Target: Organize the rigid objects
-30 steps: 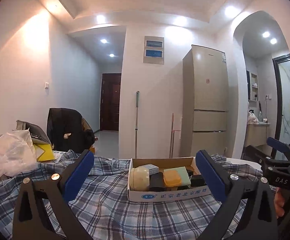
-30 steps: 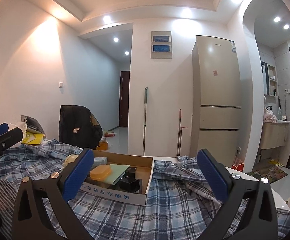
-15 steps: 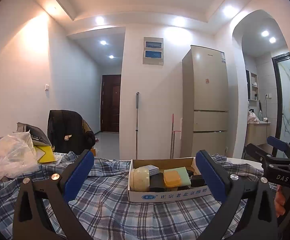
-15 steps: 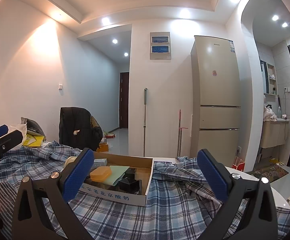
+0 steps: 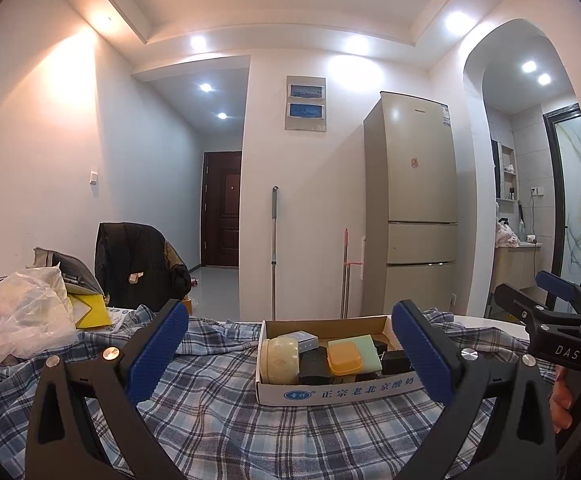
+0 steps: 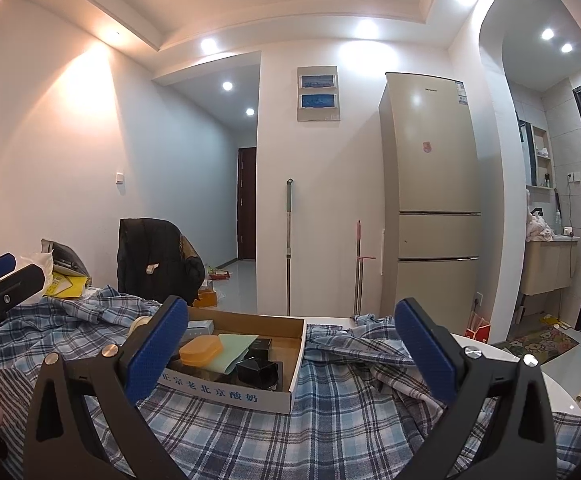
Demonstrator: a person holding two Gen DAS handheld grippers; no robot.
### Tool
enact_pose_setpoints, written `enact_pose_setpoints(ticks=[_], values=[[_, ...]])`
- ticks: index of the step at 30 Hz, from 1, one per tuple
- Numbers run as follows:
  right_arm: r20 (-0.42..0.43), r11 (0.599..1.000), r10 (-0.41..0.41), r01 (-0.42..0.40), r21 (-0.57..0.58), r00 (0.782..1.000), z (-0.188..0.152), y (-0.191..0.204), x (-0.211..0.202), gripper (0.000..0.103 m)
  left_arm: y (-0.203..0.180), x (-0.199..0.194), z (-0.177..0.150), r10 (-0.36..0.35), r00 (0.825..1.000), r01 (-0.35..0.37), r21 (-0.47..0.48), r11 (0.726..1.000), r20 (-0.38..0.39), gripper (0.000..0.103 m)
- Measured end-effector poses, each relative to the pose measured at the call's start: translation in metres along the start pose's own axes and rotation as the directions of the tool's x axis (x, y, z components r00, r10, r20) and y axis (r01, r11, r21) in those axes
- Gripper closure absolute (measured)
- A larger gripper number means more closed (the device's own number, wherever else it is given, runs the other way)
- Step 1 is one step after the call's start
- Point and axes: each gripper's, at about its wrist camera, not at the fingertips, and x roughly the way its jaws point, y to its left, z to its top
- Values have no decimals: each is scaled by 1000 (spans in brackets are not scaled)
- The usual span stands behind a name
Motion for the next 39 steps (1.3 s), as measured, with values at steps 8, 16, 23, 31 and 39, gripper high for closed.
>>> enact_pose_setpoints(ticks=[8, 16, 23, 31, 39], values=[[-3, 1000, 1, -1, 1, 1000, 1, -1, 1, 0, 1, 0, 0, 0, 1000, 0, -2, 1000, -2, 0], [-7, 1000, 0, 0, 0, 1000, 1, 0, 1, 0, 2, 1, 0, 1, 1000, -1, -3, 1000, -3, 0], [-8, 1000, -1, 1, 0, 1000, 2, 0, 1, 0, 1, 0, 0, 0, 1000, 0, -2, 1000, -1, 0], [-9, 1000, -1, 1, 0, 1000, 1, 0, 1, 0, 1, 0, 0, 1, 1000, -1, -3, 1000, -2, 0], [-10, 1000, -1, 1, 1, 1000, 2, 0, 1, 0, 1, 0, 0, 1, 1000, -1, -2, 1000, -2, 0]])
